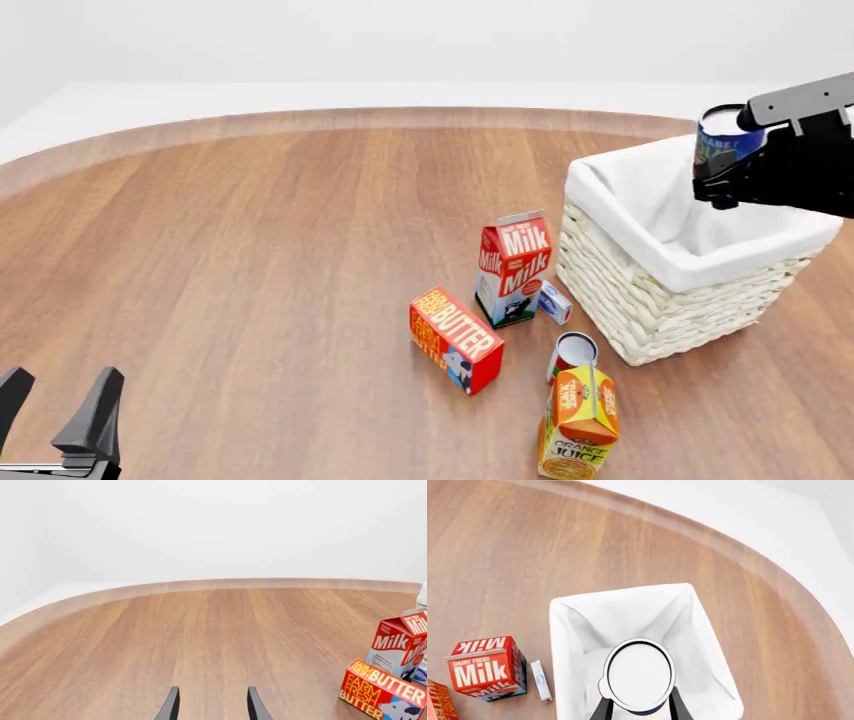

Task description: Pick up the alphabet soup, and put it in the basket.

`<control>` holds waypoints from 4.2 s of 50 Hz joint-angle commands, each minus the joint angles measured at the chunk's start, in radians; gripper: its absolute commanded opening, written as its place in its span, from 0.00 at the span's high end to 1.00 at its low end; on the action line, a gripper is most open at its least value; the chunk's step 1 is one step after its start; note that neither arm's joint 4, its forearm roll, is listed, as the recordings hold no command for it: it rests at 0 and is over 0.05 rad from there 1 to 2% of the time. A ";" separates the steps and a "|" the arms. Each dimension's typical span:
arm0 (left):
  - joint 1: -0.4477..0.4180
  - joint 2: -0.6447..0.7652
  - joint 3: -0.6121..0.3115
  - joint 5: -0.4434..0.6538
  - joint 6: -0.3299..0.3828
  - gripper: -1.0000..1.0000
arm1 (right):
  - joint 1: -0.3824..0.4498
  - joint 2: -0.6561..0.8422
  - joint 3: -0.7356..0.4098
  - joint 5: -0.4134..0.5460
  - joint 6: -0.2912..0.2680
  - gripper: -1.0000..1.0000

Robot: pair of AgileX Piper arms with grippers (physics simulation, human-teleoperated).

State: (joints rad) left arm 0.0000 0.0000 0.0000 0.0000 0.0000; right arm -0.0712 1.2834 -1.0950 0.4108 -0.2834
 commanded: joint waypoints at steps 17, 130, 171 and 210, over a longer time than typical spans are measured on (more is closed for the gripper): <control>0.000 0.000 0.000 0.000 0.000 0.00 | -0.010 0.099 -0.020 -0.001 0.002 1.00; 0.000 0.000 0.000 0.000 0.000 0.00 | -0.038 0.333 -0.074 0.017 -0.058 1.00; 0.000 0.000 0.000 0.000 0.000 0.00 | -0.033 0.399 -0.073 0.006 -0.041 1.00; 0.000 0.000 0.000 0.000 0.000 0.00 | -0.066 0.373 -0.082 0.002 -0.030 0.00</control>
State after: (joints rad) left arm 0.0000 0.0000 0.0000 0.0000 0.0000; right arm -0.1328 1.6677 -1.1872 0.4121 -0.3208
